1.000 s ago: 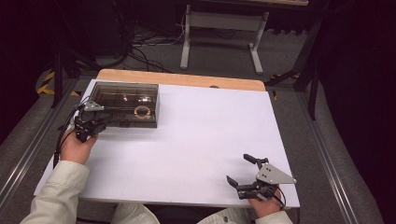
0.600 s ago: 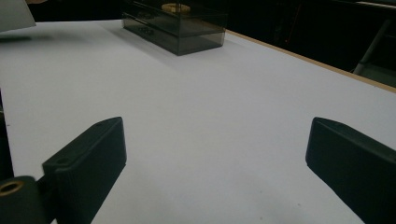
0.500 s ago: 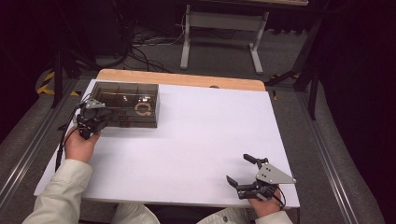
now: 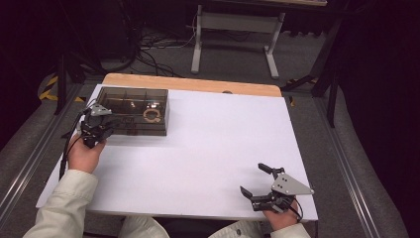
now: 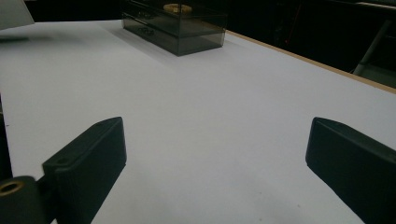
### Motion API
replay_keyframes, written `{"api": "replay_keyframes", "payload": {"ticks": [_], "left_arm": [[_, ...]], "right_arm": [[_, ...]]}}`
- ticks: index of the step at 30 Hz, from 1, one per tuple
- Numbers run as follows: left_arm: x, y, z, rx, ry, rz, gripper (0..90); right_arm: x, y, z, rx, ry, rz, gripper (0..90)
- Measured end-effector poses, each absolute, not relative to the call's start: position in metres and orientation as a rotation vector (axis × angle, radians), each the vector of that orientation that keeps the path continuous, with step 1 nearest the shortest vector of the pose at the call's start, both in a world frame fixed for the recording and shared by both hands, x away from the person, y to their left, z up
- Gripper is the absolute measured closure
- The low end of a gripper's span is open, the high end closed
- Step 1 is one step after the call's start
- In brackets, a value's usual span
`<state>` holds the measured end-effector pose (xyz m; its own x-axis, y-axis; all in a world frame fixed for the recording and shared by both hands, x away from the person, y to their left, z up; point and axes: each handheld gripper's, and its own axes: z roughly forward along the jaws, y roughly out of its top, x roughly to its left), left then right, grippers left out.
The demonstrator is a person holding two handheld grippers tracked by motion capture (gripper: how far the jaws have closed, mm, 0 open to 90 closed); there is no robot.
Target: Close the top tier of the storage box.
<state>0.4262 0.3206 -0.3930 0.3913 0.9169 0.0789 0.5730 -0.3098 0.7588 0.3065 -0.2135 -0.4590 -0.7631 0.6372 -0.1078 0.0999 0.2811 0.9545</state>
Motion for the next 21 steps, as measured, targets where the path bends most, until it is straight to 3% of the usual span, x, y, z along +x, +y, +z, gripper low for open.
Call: {"api": "replay_keyframes", "payload": {"ticks": [8, 21], "left_arm": [[0.414, 0.317, -0.381, 1.997, 1.226, 0.677, 81.0], [0.382, 0.314, -0.357, 1.919, 1.009, 0.591, 49.2]], "right_arm": [[0.308, -0.212, -0.459, 0.653, 2.084, 1.502, 5.5], [0.309, -0.211, -0.458, 0.648, 2.086, 1.503, 5.5]]}}
